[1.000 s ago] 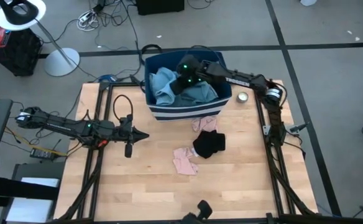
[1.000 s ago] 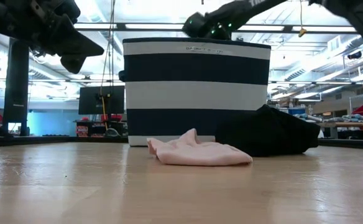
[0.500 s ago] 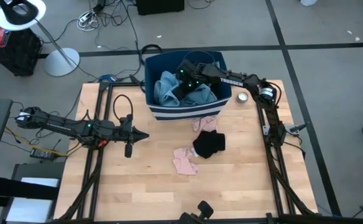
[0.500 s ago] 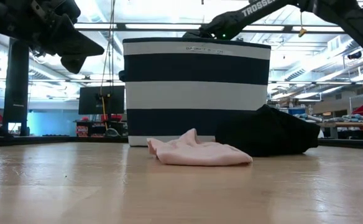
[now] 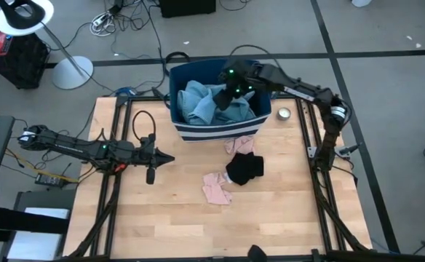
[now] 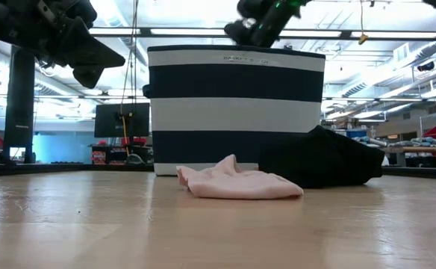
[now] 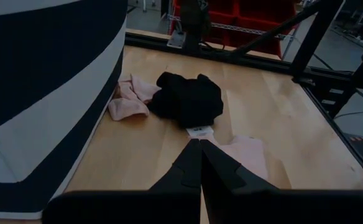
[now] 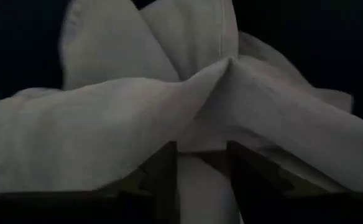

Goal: Sort clothes
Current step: Put the black underwear into the blue organizer bin

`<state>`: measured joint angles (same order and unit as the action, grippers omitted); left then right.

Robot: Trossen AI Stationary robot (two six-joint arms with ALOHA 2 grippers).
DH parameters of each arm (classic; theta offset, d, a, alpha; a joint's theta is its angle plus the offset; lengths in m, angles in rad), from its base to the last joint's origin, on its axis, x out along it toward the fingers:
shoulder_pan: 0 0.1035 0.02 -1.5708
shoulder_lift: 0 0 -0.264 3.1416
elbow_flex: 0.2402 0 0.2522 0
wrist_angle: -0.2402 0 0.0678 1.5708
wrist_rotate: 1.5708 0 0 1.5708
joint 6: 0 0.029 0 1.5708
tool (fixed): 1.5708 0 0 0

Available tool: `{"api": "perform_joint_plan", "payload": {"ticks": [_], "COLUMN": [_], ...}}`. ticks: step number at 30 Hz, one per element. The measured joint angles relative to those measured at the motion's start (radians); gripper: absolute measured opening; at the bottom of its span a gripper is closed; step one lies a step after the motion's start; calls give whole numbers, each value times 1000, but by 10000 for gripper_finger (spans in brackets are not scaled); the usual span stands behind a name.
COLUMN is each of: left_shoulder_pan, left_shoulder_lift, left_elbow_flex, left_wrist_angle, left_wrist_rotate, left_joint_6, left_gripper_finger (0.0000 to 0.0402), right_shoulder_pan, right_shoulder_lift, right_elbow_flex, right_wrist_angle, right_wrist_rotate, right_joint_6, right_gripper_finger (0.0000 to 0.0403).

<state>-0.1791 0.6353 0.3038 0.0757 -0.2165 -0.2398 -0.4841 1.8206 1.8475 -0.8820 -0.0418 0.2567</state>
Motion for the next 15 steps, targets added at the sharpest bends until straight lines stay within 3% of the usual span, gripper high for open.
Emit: {"api": "perform_joint_plan", "payload": {"ticks": [5,15], "left_shoulder_pan": [0,0], "left_shoulder_lift": [0,0], "left_elbow_flex": [0,1], "left_wrist_angle": [0,0], "left_wrist_rotate": [0,0], "left_joint_6": [0,-2], "left_gripper_finger": [6,6], "right_shoulder_pan": [14,136], "right_shoulder_lift": [-93,-257], "right_elbow_flex": [0,2], "right_wrist_angle": [-63,-173], "right_wrist_rotate": [0,35], "right_joint_6": [-19,11], "right_gripper_finger": [161,160]}}
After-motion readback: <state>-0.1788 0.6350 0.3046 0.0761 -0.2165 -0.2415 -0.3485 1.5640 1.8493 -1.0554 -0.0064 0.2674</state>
